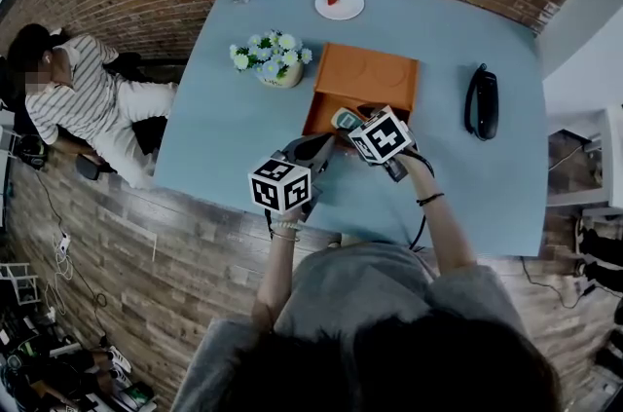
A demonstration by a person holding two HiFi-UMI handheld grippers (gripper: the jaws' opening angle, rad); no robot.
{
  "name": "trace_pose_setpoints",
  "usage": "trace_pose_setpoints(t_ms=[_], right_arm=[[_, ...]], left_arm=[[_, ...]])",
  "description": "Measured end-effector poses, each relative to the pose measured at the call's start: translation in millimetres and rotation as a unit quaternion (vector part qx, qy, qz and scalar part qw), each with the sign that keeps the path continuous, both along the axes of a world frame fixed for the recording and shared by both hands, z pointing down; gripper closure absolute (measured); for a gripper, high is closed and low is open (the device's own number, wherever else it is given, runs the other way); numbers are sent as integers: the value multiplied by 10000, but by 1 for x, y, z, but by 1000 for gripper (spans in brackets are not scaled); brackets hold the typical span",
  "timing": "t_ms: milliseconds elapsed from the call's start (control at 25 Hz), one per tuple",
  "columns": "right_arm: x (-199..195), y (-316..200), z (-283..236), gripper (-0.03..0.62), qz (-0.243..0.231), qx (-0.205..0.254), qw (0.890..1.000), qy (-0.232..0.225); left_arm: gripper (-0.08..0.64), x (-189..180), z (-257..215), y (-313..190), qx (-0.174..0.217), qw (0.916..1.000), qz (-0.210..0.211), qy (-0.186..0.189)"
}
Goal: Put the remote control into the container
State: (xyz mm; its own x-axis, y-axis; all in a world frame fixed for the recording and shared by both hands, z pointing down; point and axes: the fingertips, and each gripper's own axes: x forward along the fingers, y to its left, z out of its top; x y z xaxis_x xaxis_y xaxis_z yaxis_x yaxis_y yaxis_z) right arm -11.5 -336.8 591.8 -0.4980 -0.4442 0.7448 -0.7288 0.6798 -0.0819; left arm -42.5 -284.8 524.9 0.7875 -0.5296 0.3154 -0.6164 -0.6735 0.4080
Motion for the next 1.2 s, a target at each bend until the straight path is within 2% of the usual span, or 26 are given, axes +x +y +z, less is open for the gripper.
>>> trace_pose_setpoints(t_ms=[280, 400, 800, 1200], right_arm=[[2, 1, -26, 467, 190, 474, 9984, -257], [1, 4, -37, 514, 255, 619, 9967, -450], [-1, 26, -70, 589, 475, 1100, 9877, -1007], [-1, 60, -127, 594, 791, 1867, 9640, -1720]], left_arm=[[557, 2, -8, 5, 174, 9998, -35, -10], [557, 1, -11, 6, 255, 9997, -59, -4], [557, 2, -26, 18, 566, 9984, -56, 12], [557, -5, -52, 42, 1041, 9945, -121, 37]])
